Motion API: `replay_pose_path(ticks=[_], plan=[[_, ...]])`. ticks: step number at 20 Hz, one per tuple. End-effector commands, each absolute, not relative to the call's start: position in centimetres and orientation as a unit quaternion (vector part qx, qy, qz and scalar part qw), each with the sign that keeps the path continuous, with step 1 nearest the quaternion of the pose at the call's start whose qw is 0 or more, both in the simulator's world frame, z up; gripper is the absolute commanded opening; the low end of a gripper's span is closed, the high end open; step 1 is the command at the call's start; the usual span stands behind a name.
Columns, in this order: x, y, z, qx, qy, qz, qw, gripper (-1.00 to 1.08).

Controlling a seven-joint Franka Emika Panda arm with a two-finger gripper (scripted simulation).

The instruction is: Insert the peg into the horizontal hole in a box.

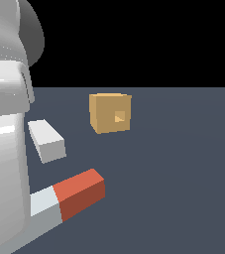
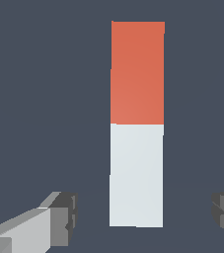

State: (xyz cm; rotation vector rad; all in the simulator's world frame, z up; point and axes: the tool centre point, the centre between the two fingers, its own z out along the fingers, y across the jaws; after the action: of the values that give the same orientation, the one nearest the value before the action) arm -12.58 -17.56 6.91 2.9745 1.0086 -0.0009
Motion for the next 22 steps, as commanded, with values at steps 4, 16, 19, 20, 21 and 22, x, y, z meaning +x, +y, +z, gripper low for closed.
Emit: replay_pose_path(ticks=[4, 16, 19, 20, 21, 22], plan=[[-12.7, -17.6, 5.3, 0.948, 0.319, -0.001, 0.000, 1.00], [-12.9, -17.6, 2.0, 0.949, 0.316, 0.000, 0.000, -1.00], [-12.9, -17.6, 2.0, 0.949, 0.316, 0.000, 0.000, -1.00], [-12.9, -17.6, 2.0, 0.949, 0.316, 0.000, 0.000, -1.00], [-12.9, -17.6, 2.0, 0.949, 0.316, 0.000, 0.000, -1.00], [-12.9, -17.6, 2.0, 0.949, 0.316, 0.000, 0.000, -1.00]])
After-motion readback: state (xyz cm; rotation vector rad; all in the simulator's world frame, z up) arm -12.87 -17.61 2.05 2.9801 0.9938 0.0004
